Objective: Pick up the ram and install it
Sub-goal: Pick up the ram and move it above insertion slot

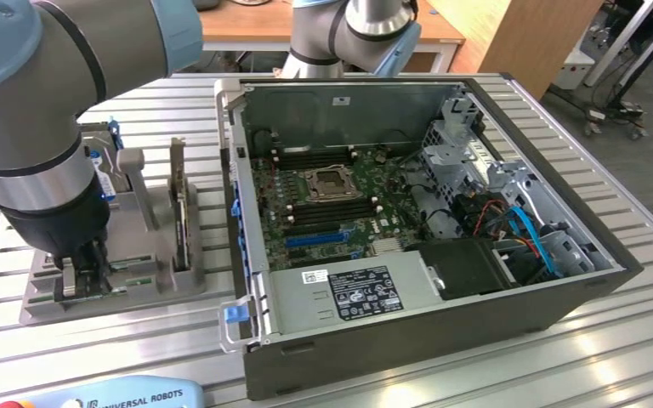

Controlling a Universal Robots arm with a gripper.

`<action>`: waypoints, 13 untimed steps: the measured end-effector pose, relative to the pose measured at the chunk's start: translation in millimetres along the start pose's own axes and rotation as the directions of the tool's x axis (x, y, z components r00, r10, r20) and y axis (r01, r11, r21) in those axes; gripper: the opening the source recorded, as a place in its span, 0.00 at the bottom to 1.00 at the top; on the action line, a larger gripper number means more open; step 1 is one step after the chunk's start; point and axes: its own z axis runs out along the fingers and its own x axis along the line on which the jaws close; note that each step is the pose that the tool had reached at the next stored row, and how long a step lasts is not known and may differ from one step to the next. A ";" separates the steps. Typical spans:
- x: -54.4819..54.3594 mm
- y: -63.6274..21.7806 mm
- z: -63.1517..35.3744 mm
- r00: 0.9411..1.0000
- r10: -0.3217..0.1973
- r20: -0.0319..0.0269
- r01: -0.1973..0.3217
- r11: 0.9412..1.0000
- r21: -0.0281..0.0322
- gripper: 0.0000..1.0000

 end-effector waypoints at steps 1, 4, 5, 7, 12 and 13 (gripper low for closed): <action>0.0 -0.1 1.4 1.000 0.000 0.000 0.000 1.000 0.000 0.29; 0.1 -0.3 5.8 1.000 0.000 0.000 0.000 1.000 0.000 0.29; 0.1 -0.3 7.2 1.000 0.000 0.000 0.000 1.000 0.000 0.29; 0.2 -0.4 9.5 1.000 0.000 0.000 0.000 1.000 0.000 0.29; 0.2 -0.4 10.5 1.000 0.000 0.000 0.000 1.000 0.000 0.29; -0.2 -0.4 10.7 1.000 0.000 0.000 0.000 1.000 0.000 0.29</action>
